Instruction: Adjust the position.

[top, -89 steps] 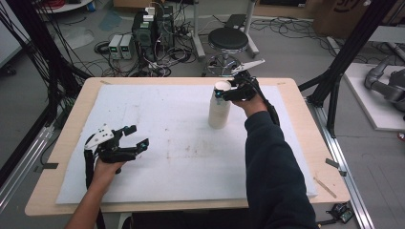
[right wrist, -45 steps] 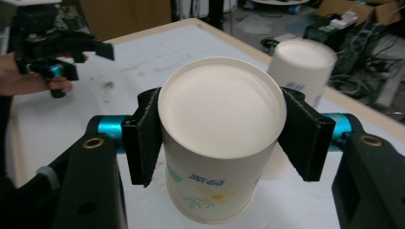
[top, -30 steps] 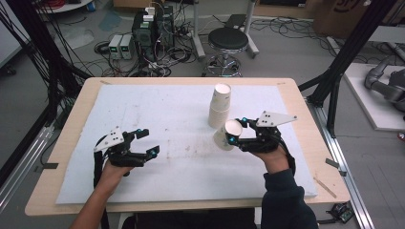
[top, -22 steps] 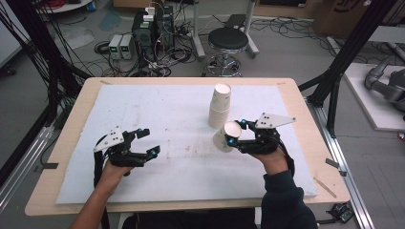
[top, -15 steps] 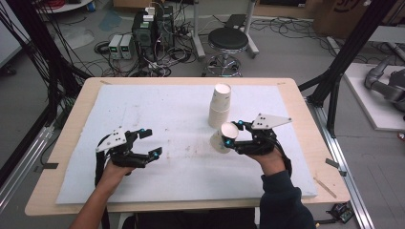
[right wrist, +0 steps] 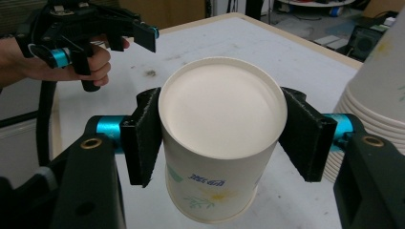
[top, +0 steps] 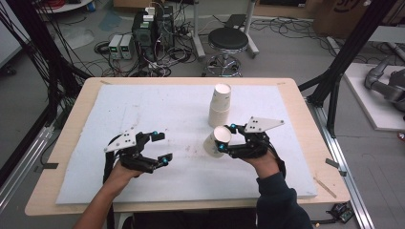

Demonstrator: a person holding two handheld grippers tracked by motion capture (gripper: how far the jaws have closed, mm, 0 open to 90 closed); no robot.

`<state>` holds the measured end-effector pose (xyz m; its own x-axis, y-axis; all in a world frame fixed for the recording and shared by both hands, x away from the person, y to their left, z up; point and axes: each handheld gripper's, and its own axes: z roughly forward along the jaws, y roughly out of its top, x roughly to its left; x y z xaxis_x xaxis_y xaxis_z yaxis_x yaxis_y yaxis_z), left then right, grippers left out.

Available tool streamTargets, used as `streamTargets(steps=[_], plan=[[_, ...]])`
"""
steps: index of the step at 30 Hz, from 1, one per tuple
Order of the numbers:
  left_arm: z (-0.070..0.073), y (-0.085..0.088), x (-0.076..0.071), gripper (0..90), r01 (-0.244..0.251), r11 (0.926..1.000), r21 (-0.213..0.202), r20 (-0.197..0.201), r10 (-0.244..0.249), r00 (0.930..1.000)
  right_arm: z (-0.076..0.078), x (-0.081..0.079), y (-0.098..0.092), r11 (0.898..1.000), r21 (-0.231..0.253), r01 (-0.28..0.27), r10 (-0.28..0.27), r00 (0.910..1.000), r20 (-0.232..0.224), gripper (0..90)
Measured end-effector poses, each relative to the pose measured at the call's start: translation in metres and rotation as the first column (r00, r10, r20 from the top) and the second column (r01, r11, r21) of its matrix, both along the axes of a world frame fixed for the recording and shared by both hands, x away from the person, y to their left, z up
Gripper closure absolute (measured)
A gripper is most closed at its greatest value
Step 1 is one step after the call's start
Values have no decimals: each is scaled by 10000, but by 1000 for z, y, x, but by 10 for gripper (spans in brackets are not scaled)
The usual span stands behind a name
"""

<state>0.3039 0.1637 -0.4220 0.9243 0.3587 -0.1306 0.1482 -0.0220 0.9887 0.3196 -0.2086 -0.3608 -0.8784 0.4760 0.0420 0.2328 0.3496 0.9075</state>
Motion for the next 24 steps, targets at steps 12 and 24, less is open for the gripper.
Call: streamTargets(steps=[12, 24], plan=[[6, -44, 4, 159, 831, 9922, 934, 355, -867, 9956, -1, -5, 18, 9968, 192, -776, 777, 9969, -73, 369], [4, -69, 12, 160, 1397, 9819, 1281, 401, -1459, 9885, -3, -11, 31, 9907, 276, -1333, 1338, 9909, -168, 370]])
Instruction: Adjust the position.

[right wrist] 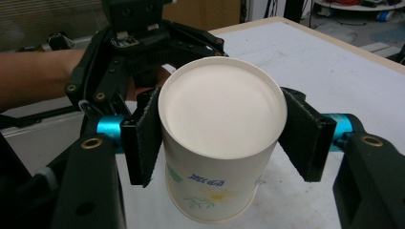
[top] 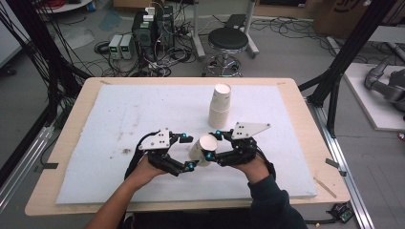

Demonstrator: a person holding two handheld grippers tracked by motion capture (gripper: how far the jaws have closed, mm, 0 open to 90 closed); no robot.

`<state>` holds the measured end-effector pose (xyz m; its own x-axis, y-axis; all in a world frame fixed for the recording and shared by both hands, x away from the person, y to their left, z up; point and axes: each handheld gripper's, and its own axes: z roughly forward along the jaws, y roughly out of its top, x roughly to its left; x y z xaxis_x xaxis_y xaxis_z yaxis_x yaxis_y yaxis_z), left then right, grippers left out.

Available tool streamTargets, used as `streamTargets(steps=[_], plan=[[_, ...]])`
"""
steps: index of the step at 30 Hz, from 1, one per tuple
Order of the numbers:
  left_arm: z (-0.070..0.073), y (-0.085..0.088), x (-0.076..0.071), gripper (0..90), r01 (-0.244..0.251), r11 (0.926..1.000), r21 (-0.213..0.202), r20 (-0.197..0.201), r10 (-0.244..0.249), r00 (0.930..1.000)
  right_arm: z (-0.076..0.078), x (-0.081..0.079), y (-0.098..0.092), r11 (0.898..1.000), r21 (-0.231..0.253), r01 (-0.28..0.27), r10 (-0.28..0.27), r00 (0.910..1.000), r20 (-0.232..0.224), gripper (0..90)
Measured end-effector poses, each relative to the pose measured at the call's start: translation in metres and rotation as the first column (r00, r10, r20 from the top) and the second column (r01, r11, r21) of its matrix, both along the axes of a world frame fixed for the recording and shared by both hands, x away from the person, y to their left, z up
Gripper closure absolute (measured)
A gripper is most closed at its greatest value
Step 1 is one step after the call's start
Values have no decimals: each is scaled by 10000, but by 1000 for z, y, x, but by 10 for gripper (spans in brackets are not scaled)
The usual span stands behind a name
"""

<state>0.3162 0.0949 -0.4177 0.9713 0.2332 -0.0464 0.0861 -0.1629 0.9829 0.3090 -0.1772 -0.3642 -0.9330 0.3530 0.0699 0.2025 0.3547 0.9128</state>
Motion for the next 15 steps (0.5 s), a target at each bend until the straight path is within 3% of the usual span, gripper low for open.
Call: streamTargets(steps=[4, 15], plan=[[-2, -5, 2, 169, 197, 9998, 36, -33, -197, 9998, 1, -1, 0, 9998, 179, -87, 89, 9999, -119, 371], [-4, -6, 3, 342, 464, 9985, 278, 132, -468, 9988, -4, 0, 0, 9988, 456, -175, 190, 9993, -318, 361]])
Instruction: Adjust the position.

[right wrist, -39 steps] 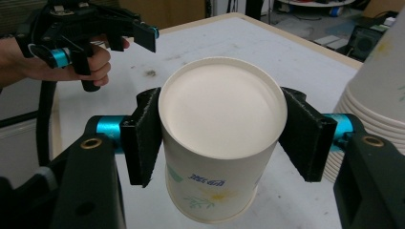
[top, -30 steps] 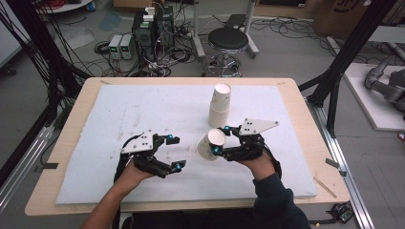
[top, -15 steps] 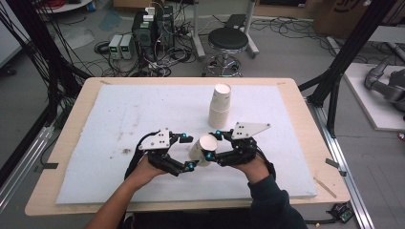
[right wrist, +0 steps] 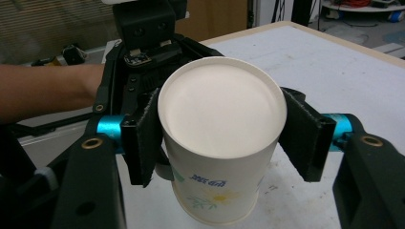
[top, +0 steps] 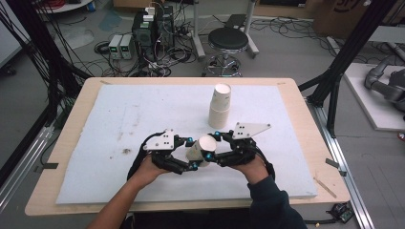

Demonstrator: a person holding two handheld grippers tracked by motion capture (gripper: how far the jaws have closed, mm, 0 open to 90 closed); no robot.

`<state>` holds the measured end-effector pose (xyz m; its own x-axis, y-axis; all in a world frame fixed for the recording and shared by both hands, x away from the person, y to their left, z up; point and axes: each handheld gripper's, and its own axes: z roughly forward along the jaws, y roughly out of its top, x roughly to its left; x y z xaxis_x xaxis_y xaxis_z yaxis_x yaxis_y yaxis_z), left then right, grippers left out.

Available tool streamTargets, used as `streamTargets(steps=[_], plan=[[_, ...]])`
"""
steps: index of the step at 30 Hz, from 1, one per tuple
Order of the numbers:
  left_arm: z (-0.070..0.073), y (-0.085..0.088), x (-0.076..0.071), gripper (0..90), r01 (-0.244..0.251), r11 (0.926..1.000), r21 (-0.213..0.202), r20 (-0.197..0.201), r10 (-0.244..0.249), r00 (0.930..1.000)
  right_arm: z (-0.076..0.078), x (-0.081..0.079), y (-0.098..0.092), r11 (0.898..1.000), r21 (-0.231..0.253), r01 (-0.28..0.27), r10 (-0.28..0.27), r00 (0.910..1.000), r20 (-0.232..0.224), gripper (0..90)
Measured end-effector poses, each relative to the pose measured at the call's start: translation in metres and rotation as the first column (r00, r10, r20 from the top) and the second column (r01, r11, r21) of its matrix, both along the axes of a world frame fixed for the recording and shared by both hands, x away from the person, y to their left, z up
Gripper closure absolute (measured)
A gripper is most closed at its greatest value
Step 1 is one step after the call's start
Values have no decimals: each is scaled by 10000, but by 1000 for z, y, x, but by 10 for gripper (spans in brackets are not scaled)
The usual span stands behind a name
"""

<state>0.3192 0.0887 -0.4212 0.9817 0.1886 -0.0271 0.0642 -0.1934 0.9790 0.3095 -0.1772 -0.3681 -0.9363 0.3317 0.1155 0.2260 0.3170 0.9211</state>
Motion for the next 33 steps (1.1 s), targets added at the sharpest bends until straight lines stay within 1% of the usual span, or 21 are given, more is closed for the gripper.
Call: streamTargets(steps=[1, 2, 3, 4, 7, 9, 12, 15, 16, 17, 18, 19, 23, 25, 26, 27, 28, 29, 31, 32, 33], plan=[[0, 0, 0, 348, -2, 10000, 44, -36, 2, 10000, 0, 0, 0, 9999, -64, 94, -93, 9999, 74, 323], [1, 1, 0, 354, -33, 9997, 226, -32, 33, 10000, 0, 0, 1, 9994, -173, 290, -287, 9995, 145, 220], [2, 2, 0, 356, -53, 9993, 372, -42, 54, 10000, 0, 0, 2, 9983, -292, 508, -503, 9986, 178, 155], [2, 2, 0, 357, -53, 9993, 372, -42, 54, 10000, 0, 0, 2, 9983, -292, 508, -503, 9986, 178, 155], [7, 4, 1, 376, 35, 9964, 849, -71, -29, 10000, 0, 0, 0, 9986, -397, 355, -346, 9991, 224, 156], [10, 4, 2, 377, 63, 9934, 1142, -97, -52, 9999, 1, 1, 0, 9971, -696, 322, -292, 9986, 436, 156], [15, 5, 3, 376, 173, 9878, 1548, -163, -149, 9998, 2, 2, 1, 9940, -1093, 31, 29, 9985, 547, 156], [20, 5, 4, 377, 262, 9761, 2158, -203, -224, 9995, 3, 3, 2, 9884, -1499, -241, 339, 9974, 632, 156], [20, 5, 4, 376, 262, 9761, 2158, -203, -224, 9995, 4, 4, 2, 9869, -1580, -315, 416, 9972, 615, 156], [22, 6, 6, 376, 350, 9689, 2452, -248, -298, 9992, 5, 5, 2, 9857, -1658, -287, 402, 9970, 661, 156], [22, 6, 6, 377, 350, 9689, 2452, -248, -298, 9992, 5, 6, 1, 9852, -1702, -211, 330, 9972, 675, 156], [24, 6, 7, 377, 413, 9625, 2679, -296, -346, 9990, 6, 6, 1, 9840, -1766, -246, 355, 9976, 588, 156], [28, 6, 8, 377, 565, 9429, 3283, -293, -496, 9983, 9, 9, -1, 9752, -2107, -681, 833, 9945, 640, 156], [30, 5, 8, 376, 655, 9360, 3458, -341, -572, 9978, 9, 10, -1, 9702, -2269, -855, 1031, 9924, 668, 157], [30, 5, 8, 376, 655, 9360, 3458, -341, -572, 9978, 9, 10, -1, 9678, -2354, -889, 1066, 9923, 634, 157], [32, 4, 8, 376, 725, 9287, 3637, -364, -636, 9973, 9, 11, -1, 9646, -2458, -952, 1144, 9913, 647, 157], [33, 3, 8, 376, 754, 9261, 3697, -375, -662, 9971, 9, 11, -1, 9620, -2553, -968, 1184, 9904, 709, 156], [34, 2, 9, 376, 812, 9191, 3856, -351, -733, 9967, 9, 11, -1, 9604, -2590, -1025, 1261, 9891, 762, 157], [36, 1, 9, 376, 894, 9114, 4018, -389, -805, 9960, 8, 11, 0, 9564, -2697, -1121, 1401, 9863, 872, 157], [36, 0, 9, 376, 945, 9052, 4143, -370, -870, 9955, 8, 11, 1, 9530, -2809, -1134, 1459, 9845, 974, 158], [36, 0, 9, 375, 945, 9052, 4143, -370, -870, 9955, 7, 12, 2, 9499, -2905, -1156, 1485, 9845, 937, 158]])
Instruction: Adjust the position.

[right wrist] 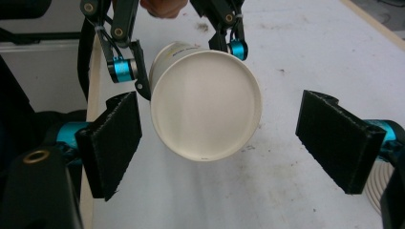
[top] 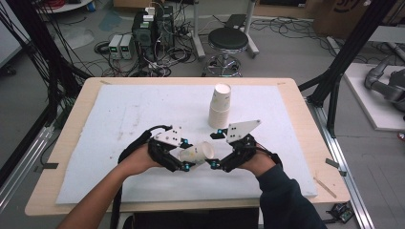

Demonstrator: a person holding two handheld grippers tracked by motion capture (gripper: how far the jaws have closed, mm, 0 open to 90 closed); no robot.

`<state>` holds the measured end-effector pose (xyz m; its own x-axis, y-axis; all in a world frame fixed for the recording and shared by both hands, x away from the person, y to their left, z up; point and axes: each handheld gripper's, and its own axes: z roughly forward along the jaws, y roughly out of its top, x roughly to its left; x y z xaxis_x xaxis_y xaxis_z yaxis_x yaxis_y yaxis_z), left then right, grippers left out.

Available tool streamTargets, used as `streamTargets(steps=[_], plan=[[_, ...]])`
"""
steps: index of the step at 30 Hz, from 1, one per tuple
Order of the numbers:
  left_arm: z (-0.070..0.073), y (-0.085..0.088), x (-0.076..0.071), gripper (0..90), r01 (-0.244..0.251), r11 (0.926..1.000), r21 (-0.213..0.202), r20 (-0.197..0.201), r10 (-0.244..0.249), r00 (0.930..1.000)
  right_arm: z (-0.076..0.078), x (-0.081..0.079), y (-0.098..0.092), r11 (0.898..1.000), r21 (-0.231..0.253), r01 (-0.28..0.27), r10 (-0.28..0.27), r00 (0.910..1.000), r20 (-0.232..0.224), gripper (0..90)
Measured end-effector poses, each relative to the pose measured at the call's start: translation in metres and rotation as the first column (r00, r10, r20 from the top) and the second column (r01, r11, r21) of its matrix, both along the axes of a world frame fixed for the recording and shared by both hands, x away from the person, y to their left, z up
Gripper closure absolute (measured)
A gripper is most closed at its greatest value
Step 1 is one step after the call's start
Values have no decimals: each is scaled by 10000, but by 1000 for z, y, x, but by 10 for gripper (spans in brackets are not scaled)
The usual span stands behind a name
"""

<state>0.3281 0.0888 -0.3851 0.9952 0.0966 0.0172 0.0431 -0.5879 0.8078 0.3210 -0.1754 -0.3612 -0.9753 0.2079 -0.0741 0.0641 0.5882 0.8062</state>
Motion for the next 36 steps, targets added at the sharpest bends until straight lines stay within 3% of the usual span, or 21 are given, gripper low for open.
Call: streamTargets(steps=[4, 8, 13, 15, 18, 21, 23, 25, 29, 33, 35, 36], plan=[[1, -3, 0, 374, 184, 9989, 434, 44, -186, 9998, -3, -1, 5, 9992, -221, -347, 348, 9994, 57, 160], [0, -4, 0, 374, 250, 9981, 568, 5, -251, 9997, -5, -1, 11, 9972, -388, -632, 637, 9979, 98, 177], [0, -7, -1, 377, 461, 9973, 570, 30, -463, 9989, -7, -1, 13, 9933, -599, -984, 994, 9949, 141, 271], [-1, -7, -2, 380, 556, 9967, 593, 13, -558, 9984, -7, -1, 12, 9905, -657, -1208, 1215, 9926, 59, 353], [-2, -7, -3, 379, 689, 9960, 576, -39, -688, 9976, -7, -2, 12, 9886, -703, -1328, 1332, 9911, 12, 366], [-5, -3, -4, 327, 600, 9982, 99, -128, -598, 9981, -6, -3, 10, 9877, -609, -1443, 1436, 9895, -157, 374], [-7, 0, -3, 281, 371, 9980, -506, -290, -386, 9988, -6, -3, 10, 9881, -550, -1433, 1422, 9896, -234, 374], [-9, 5, -4, 176, -50, 9938, -1111, -452, 0, 9990, -6, -3, 8, 9892, -430, -1399, 1387, 9899, -302, 375], [-12, 17, -6, 167, -480, 9748, -2178, -602, 357, 9975, -8, -3, 3, 9923, -90, -1239, 1235, 9916, -381, 374], [-16, 24, -9, 167, -756, 9575, -2784, -615, 608, 9963, -13, -4, -4, 9946, 158, -1023, 1028, 9939, -394, 374], [-17, 25, -9, 167, -827, 9544, -2869, -623, 675, 9958, -14, -5, -5, 9949, 257, -980, 990, 9943, -404, 374], [-19, 26, -11, 167, -957, 9443, -3150, -595, 809, 9949, -16, -5, -8, 9951, 437, -882, 900, 9951, -407, 374]])
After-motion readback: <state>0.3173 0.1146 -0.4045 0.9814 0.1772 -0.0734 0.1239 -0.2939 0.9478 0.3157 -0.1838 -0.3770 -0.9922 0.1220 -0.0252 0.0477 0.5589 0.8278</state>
